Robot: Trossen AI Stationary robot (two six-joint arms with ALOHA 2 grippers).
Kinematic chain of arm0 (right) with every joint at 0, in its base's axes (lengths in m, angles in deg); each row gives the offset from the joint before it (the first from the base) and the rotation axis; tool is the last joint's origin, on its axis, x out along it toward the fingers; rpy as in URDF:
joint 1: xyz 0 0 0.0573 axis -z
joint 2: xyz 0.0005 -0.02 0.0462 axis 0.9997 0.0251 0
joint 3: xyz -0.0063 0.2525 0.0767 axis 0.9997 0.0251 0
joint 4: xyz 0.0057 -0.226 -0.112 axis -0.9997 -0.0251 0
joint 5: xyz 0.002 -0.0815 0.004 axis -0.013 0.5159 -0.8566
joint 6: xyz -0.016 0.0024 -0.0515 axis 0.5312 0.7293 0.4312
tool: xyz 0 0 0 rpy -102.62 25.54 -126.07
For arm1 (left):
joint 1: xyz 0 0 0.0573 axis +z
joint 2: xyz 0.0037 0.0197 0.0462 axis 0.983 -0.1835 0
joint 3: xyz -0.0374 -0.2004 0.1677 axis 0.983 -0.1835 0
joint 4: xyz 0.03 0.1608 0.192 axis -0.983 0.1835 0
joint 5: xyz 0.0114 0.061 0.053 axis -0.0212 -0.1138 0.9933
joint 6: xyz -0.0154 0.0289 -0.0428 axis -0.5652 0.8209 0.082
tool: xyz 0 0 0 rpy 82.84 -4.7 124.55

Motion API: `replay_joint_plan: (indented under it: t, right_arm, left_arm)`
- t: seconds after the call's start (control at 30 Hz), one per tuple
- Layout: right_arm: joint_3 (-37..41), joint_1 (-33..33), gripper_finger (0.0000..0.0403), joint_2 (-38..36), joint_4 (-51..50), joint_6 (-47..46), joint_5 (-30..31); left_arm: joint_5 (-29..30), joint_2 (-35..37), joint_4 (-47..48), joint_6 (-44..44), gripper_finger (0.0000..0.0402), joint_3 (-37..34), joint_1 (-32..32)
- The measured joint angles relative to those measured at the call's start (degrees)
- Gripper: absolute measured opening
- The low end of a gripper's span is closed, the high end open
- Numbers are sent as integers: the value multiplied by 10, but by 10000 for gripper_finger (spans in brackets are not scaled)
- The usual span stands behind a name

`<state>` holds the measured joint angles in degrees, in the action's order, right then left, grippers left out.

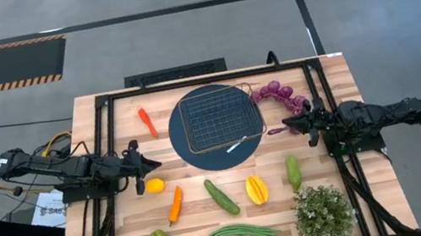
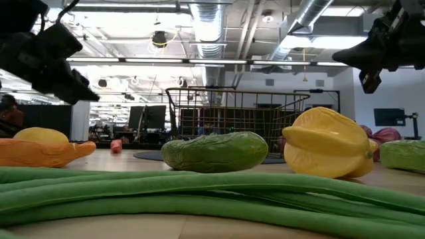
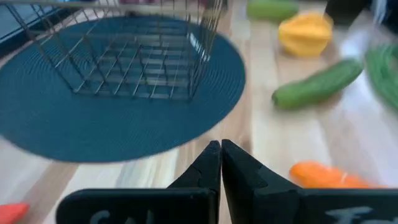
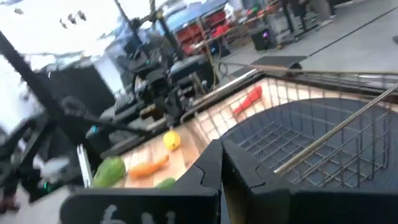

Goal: Build produce basket
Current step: Put the carrot into the wire basket

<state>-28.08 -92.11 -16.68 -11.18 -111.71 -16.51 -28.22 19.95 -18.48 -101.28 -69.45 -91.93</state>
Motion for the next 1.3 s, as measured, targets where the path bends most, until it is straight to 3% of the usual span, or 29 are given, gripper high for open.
replay_joint_plan:
  t: [0.17,0.27,0.37,0.53,0.8,1.03,1.3]
  right_arm:
    - [-1,0,26,0,69,-13,16]
    - [-1,0,26,0,105,-12,15]
    - [-1,0,26,0,126,-13,15]
    - [-1,0,26,0,156,-30,15]
    - [-2,2,26,0,195,-28,14]
    - [-2,2,26,0,192,-26,14]
    - [-2,2,26,0,171,-26,14]
  left_arm:
    - [-28,0,-134,-93,0,0,0]
    - [-30,1,-181,-105,0,0,0]
    - [21,0,-193,-69,0,0,1]
    - [127,0,-209,-127,0,0,1]
    - [121,0,-266,-101,0,0,2]
    - [232,0,-281,-109,0,0,3]
    - [194,0,-282,-118,0,0,2]
